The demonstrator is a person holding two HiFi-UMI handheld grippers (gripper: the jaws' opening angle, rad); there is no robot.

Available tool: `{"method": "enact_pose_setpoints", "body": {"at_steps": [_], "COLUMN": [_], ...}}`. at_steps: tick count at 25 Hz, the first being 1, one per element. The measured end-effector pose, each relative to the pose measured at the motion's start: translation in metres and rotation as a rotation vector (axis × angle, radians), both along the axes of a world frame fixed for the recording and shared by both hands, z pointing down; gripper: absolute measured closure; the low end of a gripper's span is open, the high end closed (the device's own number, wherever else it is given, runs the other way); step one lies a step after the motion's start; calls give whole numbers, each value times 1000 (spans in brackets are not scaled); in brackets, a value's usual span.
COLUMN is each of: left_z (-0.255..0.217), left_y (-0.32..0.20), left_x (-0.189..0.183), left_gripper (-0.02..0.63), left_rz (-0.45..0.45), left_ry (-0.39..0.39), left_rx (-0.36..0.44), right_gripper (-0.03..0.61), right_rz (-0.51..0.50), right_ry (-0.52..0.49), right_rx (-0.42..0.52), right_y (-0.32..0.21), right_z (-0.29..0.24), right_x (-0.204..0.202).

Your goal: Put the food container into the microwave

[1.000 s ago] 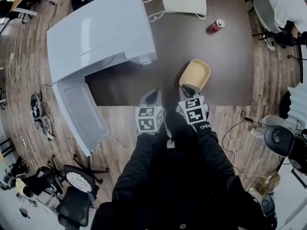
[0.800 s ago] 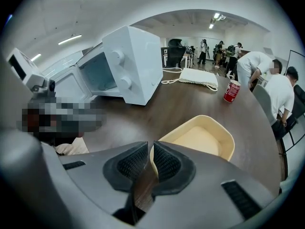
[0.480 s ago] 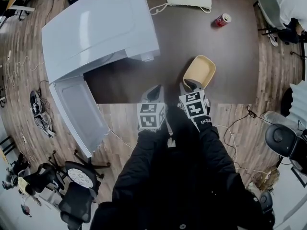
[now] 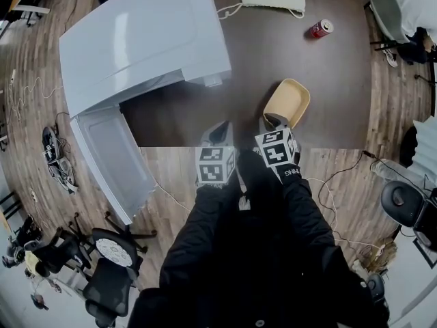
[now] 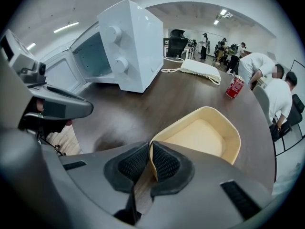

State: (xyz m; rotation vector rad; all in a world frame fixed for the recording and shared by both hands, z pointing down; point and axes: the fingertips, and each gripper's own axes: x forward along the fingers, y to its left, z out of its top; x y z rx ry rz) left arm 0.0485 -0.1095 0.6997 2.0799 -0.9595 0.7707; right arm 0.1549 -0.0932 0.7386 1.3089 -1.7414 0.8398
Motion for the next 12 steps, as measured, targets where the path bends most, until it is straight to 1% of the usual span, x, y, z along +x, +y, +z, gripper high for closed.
{"method": "enact_pose_setpoints", "body": {"at_steps": [4, 12], "left_z": [-1, -7], "left_y": [1, 4], "left_x": [-2, -5], "left_gripper": [580, 580], "left_rz": [0, -3], "left_ry": [-1, -6], "left_rx": [1, 17], "right_gripper": [539, 545], "right_rz": [-3, -22], "right_ry": [22, 69], "right_rx": [-2, 33], "right_y": [3, 5], "right_z": [-2, -17], "right_x": [1, 5]}}
